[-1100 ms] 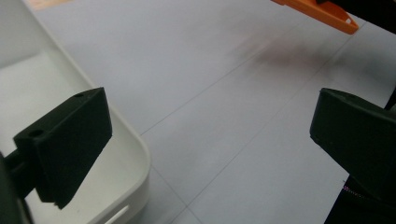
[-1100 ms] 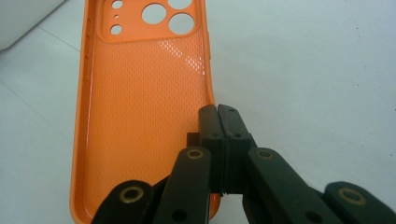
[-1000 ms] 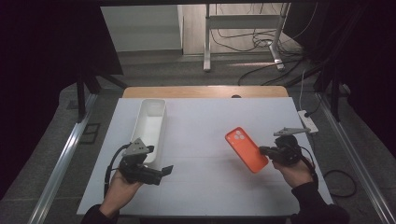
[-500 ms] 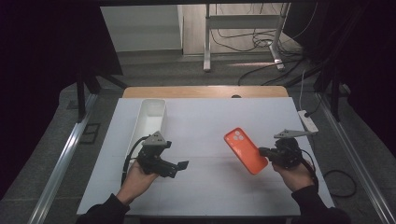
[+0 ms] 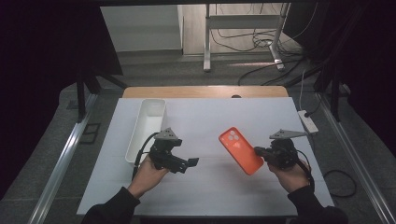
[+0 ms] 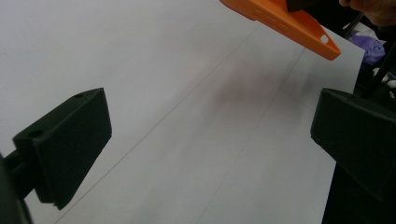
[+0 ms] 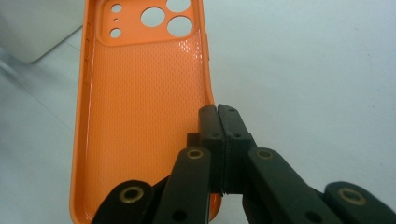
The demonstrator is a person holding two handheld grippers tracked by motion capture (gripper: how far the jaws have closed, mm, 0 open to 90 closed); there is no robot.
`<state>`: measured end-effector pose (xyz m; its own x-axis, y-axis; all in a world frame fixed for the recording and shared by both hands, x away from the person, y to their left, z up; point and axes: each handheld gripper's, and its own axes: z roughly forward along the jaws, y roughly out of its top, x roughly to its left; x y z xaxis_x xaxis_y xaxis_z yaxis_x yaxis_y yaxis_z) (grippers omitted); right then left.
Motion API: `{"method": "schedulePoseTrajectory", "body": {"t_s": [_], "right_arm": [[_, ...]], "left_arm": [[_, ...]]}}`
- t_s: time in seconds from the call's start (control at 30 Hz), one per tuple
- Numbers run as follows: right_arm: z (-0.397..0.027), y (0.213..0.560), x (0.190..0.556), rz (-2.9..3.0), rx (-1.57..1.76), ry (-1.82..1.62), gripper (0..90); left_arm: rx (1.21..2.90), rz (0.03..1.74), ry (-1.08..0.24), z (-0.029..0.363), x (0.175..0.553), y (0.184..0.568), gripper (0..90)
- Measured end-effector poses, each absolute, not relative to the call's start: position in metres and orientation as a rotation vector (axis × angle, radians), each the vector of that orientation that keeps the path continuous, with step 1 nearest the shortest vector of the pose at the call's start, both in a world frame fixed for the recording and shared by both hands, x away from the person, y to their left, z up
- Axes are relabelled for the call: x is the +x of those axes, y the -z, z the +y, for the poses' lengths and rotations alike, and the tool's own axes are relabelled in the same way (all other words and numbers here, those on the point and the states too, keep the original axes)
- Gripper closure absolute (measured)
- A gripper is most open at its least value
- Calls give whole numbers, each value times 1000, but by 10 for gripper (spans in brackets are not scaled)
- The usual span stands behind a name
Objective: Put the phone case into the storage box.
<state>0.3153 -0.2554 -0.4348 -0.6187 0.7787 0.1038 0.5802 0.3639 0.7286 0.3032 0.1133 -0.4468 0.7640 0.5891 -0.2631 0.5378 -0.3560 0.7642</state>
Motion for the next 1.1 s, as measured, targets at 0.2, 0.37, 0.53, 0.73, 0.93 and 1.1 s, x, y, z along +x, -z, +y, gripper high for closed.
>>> {"method": "schedulePoseTrajectory", "body": {"t_s": [0.2,0.37,0.53,0.73,0.93,1.1], "right_arm": [[-248,434,314,2371,1185,-1113,893],[-242,434,313,2375,1164,-1116,893],[-235,434,311,2379,1147,-1122,893],[-226,434,310,2383,1129,-1138,893],[-216,435,308,2393,1102,-1157,893],[-207,435,306,2398,1087,-1180,893]], "left_arm": [[2047,841,-26,103,310,450,0],[2055,832,-18,96,312,449,0],[2052,830,-2,89,317,449,0],[2047,828,30,81,322,451,0],[2062,807,34,74,324,451,0],[2054,798,48,69,324,451,0]]}}
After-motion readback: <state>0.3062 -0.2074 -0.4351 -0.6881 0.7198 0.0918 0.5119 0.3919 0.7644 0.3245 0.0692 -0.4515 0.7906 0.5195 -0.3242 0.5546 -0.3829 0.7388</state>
